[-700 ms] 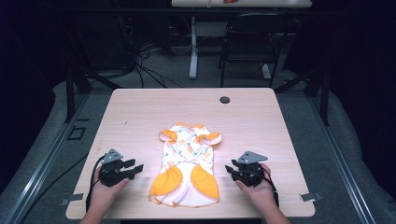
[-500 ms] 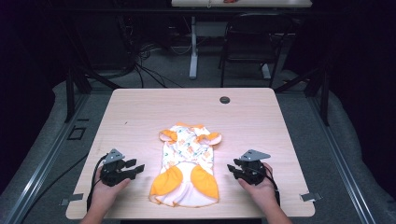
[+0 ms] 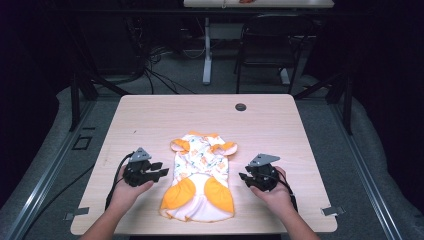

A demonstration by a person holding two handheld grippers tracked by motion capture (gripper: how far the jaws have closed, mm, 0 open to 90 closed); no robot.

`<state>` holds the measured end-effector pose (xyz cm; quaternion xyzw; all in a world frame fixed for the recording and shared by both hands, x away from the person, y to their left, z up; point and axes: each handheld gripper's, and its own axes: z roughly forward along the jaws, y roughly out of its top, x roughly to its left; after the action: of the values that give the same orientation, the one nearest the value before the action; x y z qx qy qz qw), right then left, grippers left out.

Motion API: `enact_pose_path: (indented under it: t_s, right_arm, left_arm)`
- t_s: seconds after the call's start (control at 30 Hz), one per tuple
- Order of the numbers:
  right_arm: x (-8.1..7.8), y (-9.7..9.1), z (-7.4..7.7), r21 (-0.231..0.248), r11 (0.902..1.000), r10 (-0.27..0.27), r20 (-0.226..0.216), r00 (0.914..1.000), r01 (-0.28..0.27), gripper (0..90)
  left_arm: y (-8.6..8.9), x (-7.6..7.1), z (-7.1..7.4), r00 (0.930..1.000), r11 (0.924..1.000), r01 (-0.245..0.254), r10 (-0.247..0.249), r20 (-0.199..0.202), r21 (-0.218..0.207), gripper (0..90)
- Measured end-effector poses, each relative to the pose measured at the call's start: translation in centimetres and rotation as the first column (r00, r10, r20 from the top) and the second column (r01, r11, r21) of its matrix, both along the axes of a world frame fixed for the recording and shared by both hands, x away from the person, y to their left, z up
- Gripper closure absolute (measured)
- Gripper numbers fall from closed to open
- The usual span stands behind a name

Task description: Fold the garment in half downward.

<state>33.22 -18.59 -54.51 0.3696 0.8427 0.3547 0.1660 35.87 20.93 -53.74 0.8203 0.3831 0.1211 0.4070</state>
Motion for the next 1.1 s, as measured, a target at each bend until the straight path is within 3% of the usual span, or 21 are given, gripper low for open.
enact_pose_path:
  t_s: [0.13, 0.17, 0.27, 0.47, 0.67, 0.8, 1.1]
  right_arm:
    - [1.3, 1.0, 0.6, 0.004, 0.9992, 0.040, -0.017, 0.9991, -0.040, 72.5]
    - [1.9, 1.5, 0.8, -0.005, 0.9979, 0.064, -0.028, 0.9976, -0.064, 80.8]
    - [2.9, 2.6, 0.9, -0.006, 0.9955, 0.094, -0.045, 0.9946, -0.094, 85.8]
    - [4.2, 4.6, 0.2, 0.002, 0.9932, 0.116, -0.066, 0.9910, -0.116, 86.4]
    - [5.4, 6.5, -1.3, -0.050, 0.9897, 0.129, -0.090, 0.9875, -0.134, 86.7]
    - [5.4, 6.6, -2.2, -0.111, 0.9798, 0.155, -0.105, 0.9823, -0.167, 88.8]
    - [4.7, 5.4, -1.9, -0.119, 0.9748, 0.172, -0.138, 0.9753, -0.189, 89.4]
  left_arm:
    - [-1.2, 1.7, 0.5, 0.9999, 0.9987, 0.009, -0.009, 0.005, 0.049, 68.3]
    - [-1.8, 2.5, 0.3, 0.9998, 0.9967, 0.021, -0.021, 0.002, 0.079, 72.1]
    - [-2.9, 3.6, -0.3, 0.9991, 0.9935, 0.039, -0.037, -0.021, 0.106, 80.6]
    - [-4.1, 4.9, -1.9, 0.9969, 0.9887, 0.063, -0.056, -0.055, 0.136, 87.6]
    - [-5.0, 5.0, -3.1, 0.9928, 0.9786, 0.101, -0.088, -0.081, 0.179, 88.8]
    - [-5.4, 4.7, -3.2, 0.9903, 0.9747, 0.125, -0.112, -0.082, 0.185, 89.4]
    - [-6.6, 3.2, -3.1, 0.9802, 0.9641, 0.188, -0.172, -0.098, 0.188, 89.6]
